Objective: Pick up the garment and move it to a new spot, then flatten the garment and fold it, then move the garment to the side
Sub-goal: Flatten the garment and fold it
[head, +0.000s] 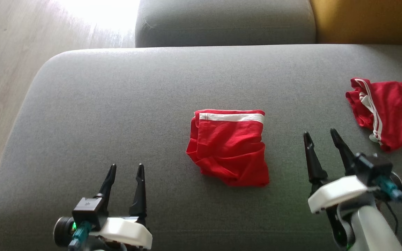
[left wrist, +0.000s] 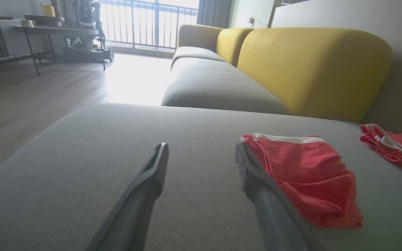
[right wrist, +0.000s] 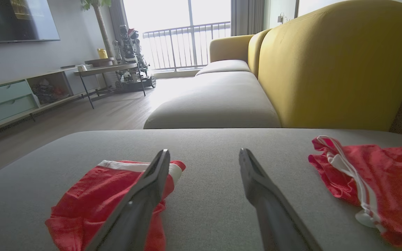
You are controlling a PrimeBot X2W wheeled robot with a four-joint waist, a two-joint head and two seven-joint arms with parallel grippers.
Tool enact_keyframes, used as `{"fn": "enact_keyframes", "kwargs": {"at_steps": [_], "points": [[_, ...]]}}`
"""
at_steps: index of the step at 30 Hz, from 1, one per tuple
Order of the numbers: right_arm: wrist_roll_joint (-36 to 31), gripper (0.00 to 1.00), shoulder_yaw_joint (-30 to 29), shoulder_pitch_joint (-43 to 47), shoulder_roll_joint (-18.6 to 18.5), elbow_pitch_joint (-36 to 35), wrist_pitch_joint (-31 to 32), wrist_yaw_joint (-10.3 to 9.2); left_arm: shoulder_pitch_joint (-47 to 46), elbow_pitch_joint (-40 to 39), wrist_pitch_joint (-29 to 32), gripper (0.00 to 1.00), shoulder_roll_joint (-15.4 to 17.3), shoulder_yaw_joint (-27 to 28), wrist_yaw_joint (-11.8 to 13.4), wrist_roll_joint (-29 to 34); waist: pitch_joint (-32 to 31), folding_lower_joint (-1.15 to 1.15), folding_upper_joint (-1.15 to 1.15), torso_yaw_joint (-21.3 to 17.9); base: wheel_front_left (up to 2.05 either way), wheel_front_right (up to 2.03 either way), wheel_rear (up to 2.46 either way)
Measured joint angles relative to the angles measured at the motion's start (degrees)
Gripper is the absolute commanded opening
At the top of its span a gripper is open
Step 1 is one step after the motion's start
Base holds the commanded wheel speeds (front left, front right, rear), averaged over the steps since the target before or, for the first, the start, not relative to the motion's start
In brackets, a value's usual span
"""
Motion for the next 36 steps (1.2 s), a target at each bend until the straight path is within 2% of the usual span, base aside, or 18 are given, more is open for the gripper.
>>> {"fn": "enact_keyframes", "kwargs": {"at_steps": [3,11,29,34,35,36], "points": [[-2.4,1.00,-1.2,3.0,0.7,-3.1,0.7,0.00,0.0,0.0,0.0,1.00,0.0,0.0,0.0,0.0,0.2,0.00,0.00,-0.1,0.00,0.00,0.00],[-4.0,1.00,-2.2,4.5,1.1,-6.6,1.3,0.00,0.1,0.2,0.0,1.00,0.0,0.0,0.0,0.0,0.5,0.00,0.00,0.2,0.00,0.00,0.00],[-4.6,1.00,-2.6,3.9,1.4,-8.0,2.6,0.00,-0.3,1.0,0.0,1.00,0.0,-1.6,-0.1,-0.4,4.0,0.00,0.00,3.8,0.00,0.00,0.00],[-5.5,1.00,-0.1,0.5,1.4,-7.1,2.6,0.00,-1.4,1.4,0.0,1.00,0.0,-2.4,-0.1,-0.4,4.9,0.00,0.00,4.9,0.00,0.00,0.00],[-5.7,0.58,1.0,-0.3,1.4,-6.8,2.6,0.00,-1.4,1.4,0.0,1.00,0.0,-2.9,-0.1,-0.4,5.1,0.00,0.00,5.1,0.00,0.00,0.00],[-5.8,0.04,2.3,-1.0,1.3,-6.4,2.6,0.00,-1.4,1.4,0.0,1.00,0.0,-3.5,-0.1,-0.4,5.4,0.00,0.00,5.4,0.00,0.00,0.00]]}}
